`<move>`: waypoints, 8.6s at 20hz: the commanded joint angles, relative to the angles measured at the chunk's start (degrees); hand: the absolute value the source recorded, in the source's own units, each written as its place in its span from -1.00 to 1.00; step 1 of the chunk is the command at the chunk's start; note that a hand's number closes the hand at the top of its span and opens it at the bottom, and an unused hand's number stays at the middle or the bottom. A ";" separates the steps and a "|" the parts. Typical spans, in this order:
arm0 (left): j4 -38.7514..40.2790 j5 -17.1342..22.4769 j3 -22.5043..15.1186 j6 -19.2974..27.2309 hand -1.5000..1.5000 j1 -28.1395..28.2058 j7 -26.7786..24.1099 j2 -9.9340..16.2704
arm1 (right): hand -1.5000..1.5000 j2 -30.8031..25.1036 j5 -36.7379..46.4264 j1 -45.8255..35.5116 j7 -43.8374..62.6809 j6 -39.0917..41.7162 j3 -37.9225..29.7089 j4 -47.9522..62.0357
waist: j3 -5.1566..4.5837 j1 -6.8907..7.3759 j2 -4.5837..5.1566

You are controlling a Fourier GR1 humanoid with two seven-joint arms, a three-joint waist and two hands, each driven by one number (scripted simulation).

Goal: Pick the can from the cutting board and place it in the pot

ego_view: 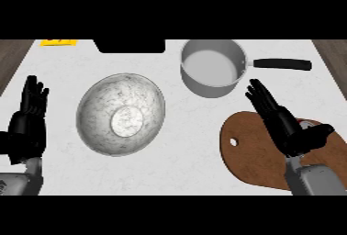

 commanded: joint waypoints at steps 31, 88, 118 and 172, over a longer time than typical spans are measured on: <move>3.56 -5.85 -4.05 -8.02 0.00 0.29 28.69 8.65 | -1.00 -36.41 32.33 17.42 36.26 5.87 -9.44 -31.53 | 0.79 0.78 -0.65; 6.22 -23.28 10.34 -19.58 0.00 -2.09 29.42 -7.39 | -1.00 -6.28 60.65 -0.91 25.06 18.99 -12.10 9.85 | 0.93 0.81 -0.49; 1.71 -23.18 13.55 -24.86 0.00 -0.80 30.29 -7.71 | 1.00 -28.14 65.11 -5.14 -13.22 4.58 -25.98 28.66 | 1.22 2.26 0.24; 4.72 -26.53 15.44 -23.81 0.00 -2.30 28.15 -8.93 | -1.00 -1.13 43.86 -47.53 3.41 11.25 -22.94 41.78 | 0.94 1.55 -0.26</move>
